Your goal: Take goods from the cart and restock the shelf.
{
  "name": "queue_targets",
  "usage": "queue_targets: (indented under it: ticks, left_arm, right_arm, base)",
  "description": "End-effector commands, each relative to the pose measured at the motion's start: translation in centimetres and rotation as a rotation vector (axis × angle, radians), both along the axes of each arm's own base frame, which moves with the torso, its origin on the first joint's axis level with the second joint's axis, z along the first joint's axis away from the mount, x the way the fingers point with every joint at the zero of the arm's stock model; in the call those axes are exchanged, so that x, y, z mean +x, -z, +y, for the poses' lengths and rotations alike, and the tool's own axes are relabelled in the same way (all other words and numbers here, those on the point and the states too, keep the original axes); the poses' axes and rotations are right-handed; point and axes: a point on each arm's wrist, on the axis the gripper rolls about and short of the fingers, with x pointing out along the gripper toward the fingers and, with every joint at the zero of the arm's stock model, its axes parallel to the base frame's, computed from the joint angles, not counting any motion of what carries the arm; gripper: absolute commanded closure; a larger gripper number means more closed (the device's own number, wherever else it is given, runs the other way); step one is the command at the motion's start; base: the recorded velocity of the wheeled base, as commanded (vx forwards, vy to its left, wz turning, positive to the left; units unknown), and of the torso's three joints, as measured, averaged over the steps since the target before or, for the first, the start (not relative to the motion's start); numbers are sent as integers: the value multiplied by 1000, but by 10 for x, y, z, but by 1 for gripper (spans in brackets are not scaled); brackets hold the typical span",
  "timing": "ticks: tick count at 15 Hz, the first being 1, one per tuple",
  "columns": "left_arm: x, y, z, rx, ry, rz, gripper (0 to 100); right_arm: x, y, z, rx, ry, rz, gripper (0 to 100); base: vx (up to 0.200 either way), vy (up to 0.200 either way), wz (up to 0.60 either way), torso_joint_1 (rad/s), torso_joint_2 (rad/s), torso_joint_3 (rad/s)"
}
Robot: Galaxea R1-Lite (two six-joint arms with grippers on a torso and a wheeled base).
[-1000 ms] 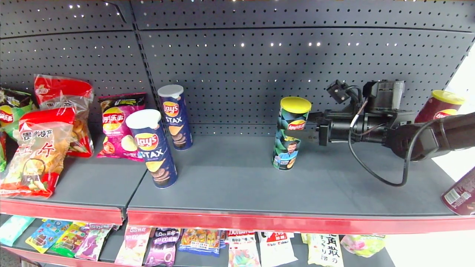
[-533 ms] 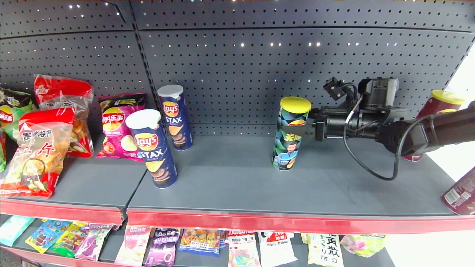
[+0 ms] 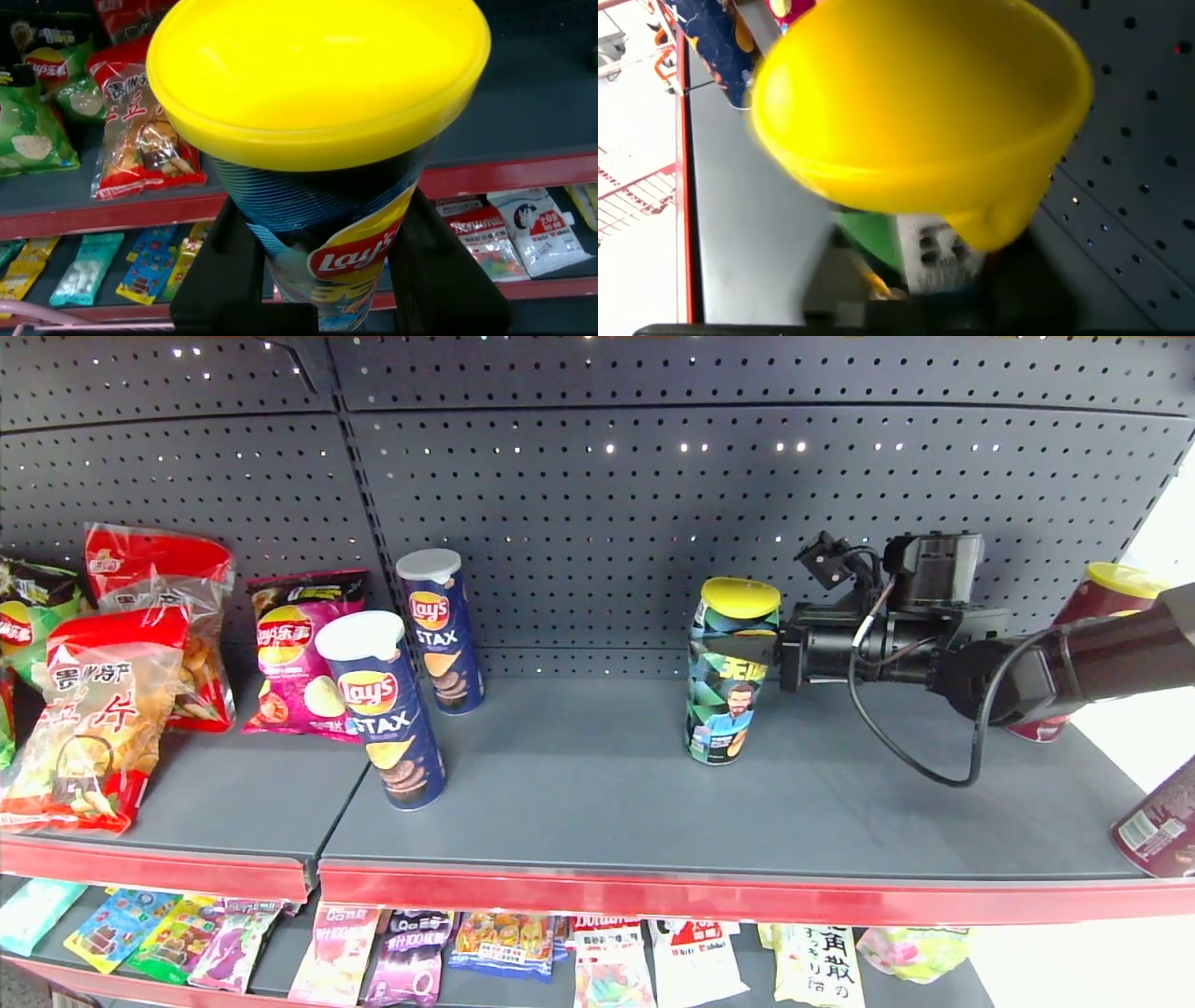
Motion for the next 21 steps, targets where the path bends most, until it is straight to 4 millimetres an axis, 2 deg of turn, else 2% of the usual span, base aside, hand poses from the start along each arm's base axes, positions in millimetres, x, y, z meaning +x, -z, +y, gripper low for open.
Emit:
queue_targets:
  ticks: [1, 4, 8, 13, 15, 17, 19, 21]
  left_arm:
    - [-2, 1, 1, -1, -14, -11, 100]
    - [-3, 0, 1, -2, -17, -16, 100]
    - [-2, 2, 1, -1, -16, -10, 100]
    - [-1, 1, 0, 0, -13, -7, 100]
    - [-2, 1, 1, -1, -14, -10, 100]
    - [-2, 1, 1, -1, -14, -10, 100]
    - [-2, 2, 1, -1, -14, -8, 100]
    - [-2, 2, 1, 0, -14, -7, 100]
  right_arm:
    - [-5, -5, -1, 1, 2, -10, 100]
    - [-18, -18, -4, 1, 41, -28, 100]
    - [-43, -18, -11, -14, 75, -2, 100]
    - [-62, -36, -16, -23, 162, -53, 100]
    - [-70, -39, -12, -22, 185, -78, 100]
    - [-99, -41, -3, 3, 267, -119, 100]
    - [-125, -34, 2, 42, 280, -84, 100]
    - [-140, -28, 4, 50, 299, -89, 100]
  base:
    - [0, 0, 0, 0, 0, 0]
    - [0, 0, 0, 0, 0, 0]
    - [0, 0, 0, 0, 0, 0]
    - [0, 0, 0, 0, 0, 0]
    - [0, 0, 0, 0, 0, 0]
    - [0, 0, 0, 0, 0, 0]
    - [0, 0, 0, 0, 0, 0]
    - [0, 0, 0, 0, 0, 0]
